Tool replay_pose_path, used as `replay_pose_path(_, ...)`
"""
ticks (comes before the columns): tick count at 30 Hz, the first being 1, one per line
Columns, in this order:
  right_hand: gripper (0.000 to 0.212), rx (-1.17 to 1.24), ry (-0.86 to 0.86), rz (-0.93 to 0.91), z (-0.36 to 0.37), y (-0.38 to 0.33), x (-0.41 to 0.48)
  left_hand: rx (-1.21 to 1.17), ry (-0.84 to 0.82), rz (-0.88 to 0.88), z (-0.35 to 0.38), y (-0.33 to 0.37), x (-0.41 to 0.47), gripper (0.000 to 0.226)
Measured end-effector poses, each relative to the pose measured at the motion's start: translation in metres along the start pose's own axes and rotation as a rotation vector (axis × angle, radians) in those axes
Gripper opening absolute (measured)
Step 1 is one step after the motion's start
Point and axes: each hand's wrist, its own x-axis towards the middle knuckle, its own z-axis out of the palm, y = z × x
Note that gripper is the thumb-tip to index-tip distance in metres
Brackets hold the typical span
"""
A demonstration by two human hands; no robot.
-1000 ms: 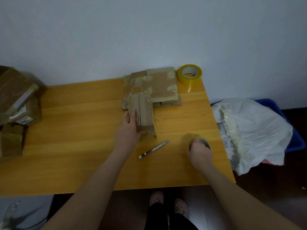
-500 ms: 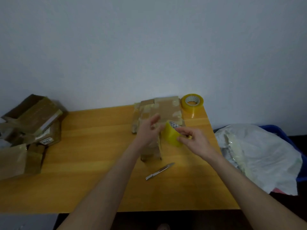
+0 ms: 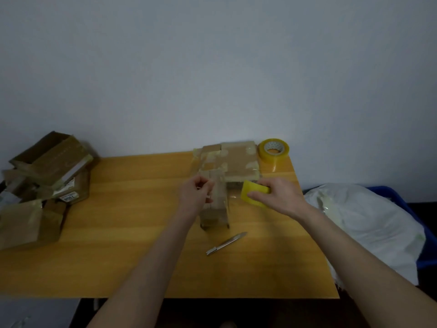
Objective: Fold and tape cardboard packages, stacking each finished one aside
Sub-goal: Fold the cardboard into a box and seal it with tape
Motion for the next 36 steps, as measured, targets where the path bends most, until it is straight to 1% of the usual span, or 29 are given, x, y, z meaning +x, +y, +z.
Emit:
replay_pose_path(1,0.031,-0.016,-0.003,0.000,-0.001,0.001,0.000,-0.006,0.006,-0.010,-0.004,0.000,0.000,0.018)
replay_pose_path(2,0.029,0.010,-0.040,-0.010,-0.001,0.004,0.001,-0.016,0.013,-0.021,-0.009,-0.002,-0.001,0.018)
replay_pose_path(5,0.018,0.170,-0.207,-0.034,0.006,0.008,-0.001,-0.062,0.038,-0.069,-0.018,-0.009,-0.006,0.017)
replay_pose_path(6,0.016,0.183,-0.226,-0.031,0.010,0.010,-0.001,-0.069,0.045,-0.080,-0.019,-0.013,-0.009,0.016)
replay_pose_path(8,0.013,0.108,-0.202,-0.014,0.018,0.012,0.001,-0.063,0.079,-0.095,-0.022,-0.021,-0.015,0.016)
replay_pose_path(9,0.016,0.033,-0.178,-0.002,0.023,0.012,0.002,-0.059,0.104,-0.098,-0.023,-0.024,-0.018,0.015)
replay_pose_path(12,0.040,-0.251,-0.107,0.049,0.032,0.014,0.001,-0.047,0.149,-0.102,-0.028,-0.035,-0.022,0.017)
replay_pose_path(13,0.043,-0.257,-0.117,0.056,0.033,0.015,0.001,-0.037,0.158,-0.105,-0.030,-0.038,-0.023,0.019)
replay_pose_path(16,0.048,-0.077,-0.229,0.058,0.037,0.017,-0.002,-0.025,0.188,-0.107,-0.037,-0.045,-0.024,0.021)
replay_pose_path(17,0.051,-0.062,-0.239,0.054,0.038,0.017,-0.004,-0.022,0.198,-0.100,-0.037,-0.048,-0.025,0.021)
replay_pose_path(19,0.050,-0.149,-0.182,0.052,0.042,0.013,-0.006,-0.007,0.218,-0.092,-0.037,-0.054,-0.027,0.019)
replay_pose_path(21,0.046,-0.291,-0.092,0.058,0.047,0.007,-0.008,0.005,0.245,-0.099,-0.038,-0.061,-0.030,0.013)
replay_pose_path(23,0.040,-0.385,-0.027,0.050,0.053,0.005,-0.009,0.008,0.263,-0.102,-0.038,-0.068,-0.029,0.011)
replay_pose_path(25,0.034,-0.354,-0.054,0.066,0.056,0.008,-0.008,-0.006,0.279,-0.112,-0.039,-0.073,-0.028,0.010)
replay_pose_path(27,0.030,-0.165,-0.131,0.095,0.057,0.013,-0.008,-0.012,0.298,-0.123,-0.040,-0.078,-0.028,0.011)
replay_pose_path(28,0.029,-0.080,-0.151,0.105,0.057,0.014,-0.008,-0.007,0.303,-0.125,-0.041,-0.081,-0.028,0.012)
replay_pose_path(29,0.028,-0.047,-0.141,0.110,0.058,0.014,-0.008,0.003,0.302,-0.128,-0.040,-0.083,-0.028,0.013)
replay_pose_path(30,0.026,-0.065,-0.109,0.115,0.059,0.014,-0.008,0.015,0.303,-0.132,-0.040,-0.087,-0.028,0.015)
replay_pose_path(33,0.027,-0.226,0.017,0.127,0.066,0.008,-0.004,0.030,0.326,-0.161,-0.038,-0.094,-0.024,0.016)
replay_pose_path(36,0.026,-0.269,0.078,0.131,0.073,0.003,-0.001,0.022,0.354,-0.195,-0.035,-0.099,-0.019,0.011)
